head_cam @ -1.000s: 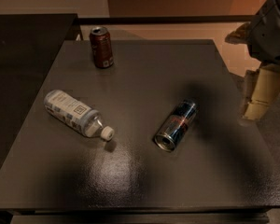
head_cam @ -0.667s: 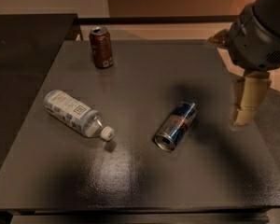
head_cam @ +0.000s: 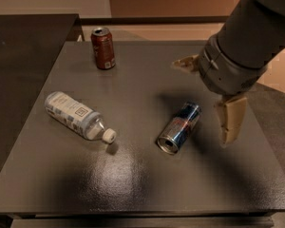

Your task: Place redbull can upright

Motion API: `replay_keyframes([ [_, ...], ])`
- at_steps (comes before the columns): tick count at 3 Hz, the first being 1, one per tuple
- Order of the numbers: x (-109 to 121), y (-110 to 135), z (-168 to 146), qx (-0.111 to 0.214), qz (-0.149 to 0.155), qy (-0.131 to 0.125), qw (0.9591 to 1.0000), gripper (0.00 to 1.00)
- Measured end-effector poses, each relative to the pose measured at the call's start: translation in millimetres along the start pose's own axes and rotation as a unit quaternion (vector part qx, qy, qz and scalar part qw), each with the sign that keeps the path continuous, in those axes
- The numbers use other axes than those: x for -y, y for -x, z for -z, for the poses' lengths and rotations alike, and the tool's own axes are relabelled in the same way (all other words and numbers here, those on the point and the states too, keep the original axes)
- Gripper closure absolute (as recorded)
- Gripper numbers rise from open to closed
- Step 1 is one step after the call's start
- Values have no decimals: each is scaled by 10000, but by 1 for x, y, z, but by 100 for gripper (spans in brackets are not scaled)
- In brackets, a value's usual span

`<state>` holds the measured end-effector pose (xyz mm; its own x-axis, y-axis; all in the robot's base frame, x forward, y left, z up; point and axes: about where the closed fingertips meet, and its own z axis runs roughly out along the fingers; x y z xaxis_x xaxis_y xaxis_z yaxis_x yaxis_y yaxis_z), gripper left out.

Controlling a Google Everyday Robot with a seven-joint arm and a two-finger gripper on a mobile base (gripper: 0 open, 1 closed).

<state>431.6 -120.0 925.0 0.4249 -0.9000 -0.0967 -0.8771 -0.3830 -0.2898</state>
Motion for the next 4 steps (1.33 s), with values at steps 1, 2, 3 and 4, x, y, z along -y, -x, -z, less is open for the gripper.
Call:
replay_keyframes([
  [1, -3, 13, -20, 93, 836, 119, 9964, 0],
  [2, -7, 23, -38, 255, 1557, 262, 9871, 0],
  [3, -9, 28, -49, 349, 1993, 347, 9787, 0],
  [4, -17, 30, -67, 390, 2408, 616, 9678, 0],
])
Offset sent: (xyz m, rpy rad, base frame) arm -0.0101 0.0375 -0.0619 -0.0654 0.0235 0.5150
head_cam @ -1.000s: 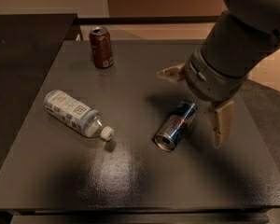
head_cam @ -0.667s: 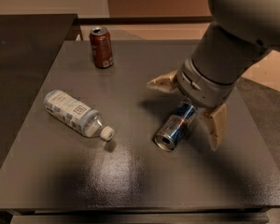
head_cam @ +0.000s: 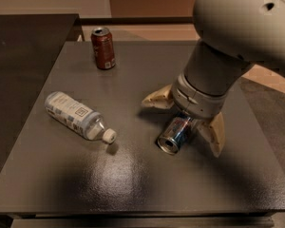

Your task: Place redbull can upright

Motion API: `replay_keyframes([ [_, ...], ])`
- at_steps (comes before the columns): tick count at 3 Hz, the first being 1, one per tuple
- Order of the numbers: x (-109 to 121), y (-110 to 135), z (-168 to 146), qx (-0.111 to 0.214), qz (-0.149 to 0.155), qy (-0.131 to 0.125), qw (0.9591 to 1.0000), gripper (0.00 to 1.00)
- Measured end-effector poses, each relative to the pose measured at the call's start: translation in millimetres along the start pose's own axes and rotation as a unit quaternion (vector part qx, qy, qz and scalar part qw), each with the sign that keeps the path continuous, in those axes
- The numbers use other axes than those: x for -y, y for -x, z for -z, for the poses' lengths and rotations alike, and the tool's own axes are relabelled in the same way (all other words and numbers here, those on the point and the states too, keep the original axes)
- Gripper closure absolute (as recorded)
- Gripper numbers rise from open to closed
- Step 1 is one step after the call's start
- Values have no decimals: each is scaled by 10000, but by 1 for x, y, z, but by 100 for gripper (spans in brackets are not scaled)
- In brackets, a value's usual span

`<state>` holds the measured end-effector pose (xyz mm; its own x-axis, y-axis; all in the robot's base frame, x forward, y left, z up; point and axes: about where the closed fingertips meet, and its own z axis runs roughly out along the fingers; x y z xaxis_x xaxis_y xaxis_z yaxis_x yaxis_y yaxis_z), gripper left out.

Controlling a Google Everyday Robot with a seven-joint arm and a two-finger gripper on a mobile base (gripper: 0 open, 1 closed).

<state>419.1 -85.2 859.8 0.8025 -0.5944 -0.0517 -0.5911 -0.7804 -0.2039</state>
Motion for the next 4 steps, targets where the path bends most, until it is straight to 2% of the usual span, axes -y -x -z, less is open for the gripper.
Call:
replay_keyframes([
  [1, -4, -3, -15, -44, 126, 279, 9995, 0],
  [2, -6, -7, -23, -91, 123, 482, 9987, 18],
  [3, -2, -9, -20, -103, 89, 535, 9985, 42],
  [4, 5, -9, -9, -69, -29, 465, 9989, 65],
])
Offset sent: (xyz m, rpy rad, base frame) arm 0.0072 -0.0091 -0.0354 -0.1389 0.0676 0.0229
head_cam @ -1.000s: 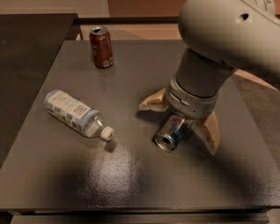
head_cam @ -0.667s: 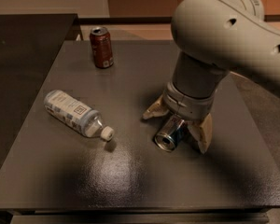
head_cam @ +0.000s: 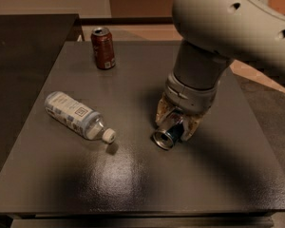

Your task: Place redbull can upright

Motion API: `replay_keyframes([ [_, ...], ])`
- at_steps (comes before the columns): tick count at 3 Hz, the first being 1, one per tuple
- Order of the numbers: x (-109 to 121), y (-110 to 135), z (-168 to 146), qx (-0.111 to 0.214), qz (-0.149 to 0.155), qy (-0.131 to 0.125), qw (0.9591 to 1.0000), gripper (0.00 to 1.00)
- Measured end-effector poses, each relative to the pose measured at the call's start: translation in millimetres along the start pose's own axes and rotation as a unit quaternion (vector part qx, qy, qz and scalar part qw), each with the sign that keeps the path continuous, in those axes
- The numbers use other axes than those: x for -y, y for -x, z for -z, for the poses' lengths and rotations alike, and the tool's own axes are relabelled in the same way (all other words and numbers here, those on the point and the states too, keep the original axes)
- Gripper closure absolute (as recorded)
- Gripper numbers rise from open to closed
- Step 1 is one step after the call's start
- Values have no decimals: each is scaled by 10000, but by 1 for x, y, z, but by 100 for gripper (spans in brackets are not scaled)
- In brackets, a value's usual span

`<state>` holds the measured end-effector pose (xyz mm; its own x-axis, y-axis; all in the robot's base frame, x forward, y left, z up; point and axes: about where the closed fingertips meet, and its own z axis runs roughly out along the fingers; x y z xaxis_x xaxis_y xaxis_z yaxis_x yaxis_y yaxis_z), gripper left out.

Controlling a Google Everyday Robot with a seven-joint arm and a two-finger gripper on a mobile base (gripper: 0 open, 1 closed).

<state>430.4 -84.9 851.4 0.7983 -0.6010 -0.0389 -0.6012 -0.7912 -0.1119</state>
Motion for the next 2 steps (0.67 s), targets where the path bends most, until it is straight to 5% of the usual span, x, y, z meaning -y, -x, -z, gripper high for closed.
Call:
replay_keyframes([
  [1, 10, -5, 15, 100, -389, -191, 9990, 88],
  [2, 23, -15, 34, 324, -1134, -457, 9920, 100],
])
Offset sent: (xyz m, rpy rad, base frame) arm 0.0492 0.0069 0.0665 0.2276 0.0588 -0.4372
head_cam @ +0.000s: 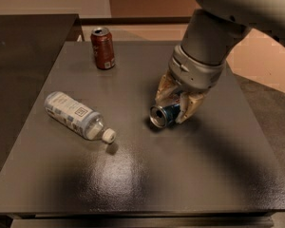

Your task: Place redbull can upright

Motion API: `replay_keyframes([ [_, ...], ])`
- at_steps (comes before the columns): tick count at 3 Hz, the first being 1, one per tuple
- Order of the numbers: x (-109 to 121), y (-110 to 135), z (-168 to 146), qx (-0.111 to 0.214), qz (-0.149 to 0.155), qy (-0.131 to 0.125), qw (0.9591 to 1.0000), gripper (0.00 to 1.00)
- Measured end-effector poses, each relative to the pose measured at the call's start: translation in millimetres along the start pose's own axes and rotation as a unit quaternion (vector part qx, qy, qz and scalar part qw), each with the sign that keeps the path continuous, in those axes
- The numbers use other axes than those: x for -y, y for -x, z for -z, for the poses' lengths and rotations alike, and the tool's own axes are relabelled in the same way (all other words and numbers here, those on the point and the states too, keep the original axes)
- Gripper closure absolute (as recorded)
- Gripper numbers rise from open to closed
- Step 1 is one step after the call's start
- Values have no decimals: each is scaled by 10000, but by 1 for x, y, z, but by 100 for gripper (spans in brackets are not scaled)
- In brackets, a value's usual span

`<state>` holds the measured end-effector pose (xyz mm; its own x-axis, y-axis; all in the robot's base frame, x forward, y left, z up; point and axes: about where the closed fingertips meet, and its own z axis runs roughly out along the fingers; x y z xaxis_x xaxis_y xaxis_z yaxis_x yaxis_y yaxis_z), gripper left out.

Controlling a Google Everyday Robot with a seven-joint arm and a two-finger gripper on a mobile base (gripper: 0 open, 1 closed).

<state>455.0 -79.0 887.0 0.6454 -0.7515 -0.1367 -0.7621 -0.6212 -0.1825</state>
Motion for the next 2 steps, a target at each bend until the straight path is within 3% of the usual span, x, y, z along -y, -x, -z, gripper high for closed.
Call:
replay_keyframes([
  [1, 18, -8, 25, 550, -997, -288, 9931, 100],
  [2, 34, -11, 49, 1281, -1740, -620, 9744, 100],
])
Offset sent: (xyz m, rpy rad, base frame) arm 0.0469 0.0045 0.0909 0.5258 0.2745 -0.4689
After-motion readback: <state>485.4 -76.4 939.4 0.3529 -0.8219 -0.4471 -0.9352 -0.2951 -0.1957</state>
